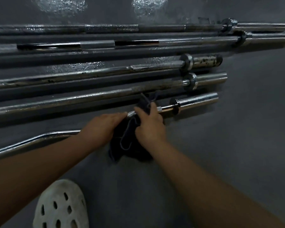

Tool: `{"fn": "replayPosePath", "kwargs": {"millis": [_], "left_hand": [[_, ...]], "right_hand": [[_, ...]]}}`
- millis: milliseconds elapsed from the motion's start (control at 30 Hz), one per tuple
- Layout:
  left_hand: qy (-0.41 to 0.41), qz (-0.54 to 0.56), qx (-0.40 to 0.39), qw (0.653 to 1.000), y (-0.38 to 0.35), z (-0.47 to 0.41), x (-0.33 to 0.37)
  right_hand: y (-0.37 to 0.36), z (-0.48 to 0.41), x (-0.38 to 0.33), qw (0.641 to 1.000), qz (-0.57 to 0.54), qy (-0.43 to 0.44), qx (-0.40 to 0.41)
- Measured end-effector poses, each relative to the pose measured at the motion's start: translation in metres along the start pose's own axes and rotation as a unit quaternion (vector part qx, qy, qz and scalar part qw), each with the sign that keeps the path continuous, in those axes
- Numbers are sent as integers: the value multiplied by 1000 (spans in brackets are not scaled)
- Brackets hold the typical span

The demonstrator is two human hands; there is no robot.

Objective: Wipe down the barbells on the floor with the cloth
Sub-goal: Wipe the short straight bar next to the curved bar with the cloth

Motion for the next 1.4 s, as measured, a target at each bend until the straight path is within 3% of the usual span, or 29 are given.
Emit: {"fn": "replayPosePath", "kwargs": {"millis": [100,233,333,433,567,600,700,733,867,900,1033,1100,1167,1233,1300,1400], "left_hand": [[-13,-9,10,1000,-1,0,2],[-13,-35,32,999,-5,3,2],[-10,-26,14,1000,-1,0,4],[0,-15,2,1000,0,-1,2],[-5,-29,24,999,-8,3,-2],[-9,-25,18,999,-8,2,0],[-20,-7,14,1000,2,0,6],[-21,-8,15,1000,2,0,6],[-3,-26,22,999,-11,8,3],[-7,-26,18,999,-13,9,3],[-64,-43,6,997,-15,20,-5],[-75,-48,8,996,-17,26,-8],[-74,-54,19,996,-19,27,-7],[-78,-56,24,995,-20,26,-7],[-75,-47,20,996,-19,26,-9],[-53,-31,28,998,-18,27,-12]], "right_hand": [[27,-10,29,994,34,108,-8],[30,-13,54,994,1,-73,82],[-8,13,-8,999,-33,26,9],[-1,3,3,993,-38,115,5],[18,-10,52,993,-6,-93,77],[12,-2,38,995,0,-75,60],[1,9,7,989,41,140,-11],[8,4,14,984,56,170,-5],[21,-10,52,993,49,-80,69],[14,-1,39,994,58,-72,50],[4,19,7,989,97,111,-19],[12,9,28,995,91,37,-6],[9,6,29,993,-30,-116,1],[-12,15,0,986,-59,-157,-1],[-29,30,-20,995,-1,-100,-9],[-11,24,17,1000,14,13,2]]}}
Point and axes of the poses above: each hand's wrist, its own z-axis away from the middle knuckle, its own y-axis out of the back of the hand, x = y × z, the point moved 1 cm from there along -z, towards the middle knuckle, and after that the axes turned 5 degrees about x, right-handed, at the moved point
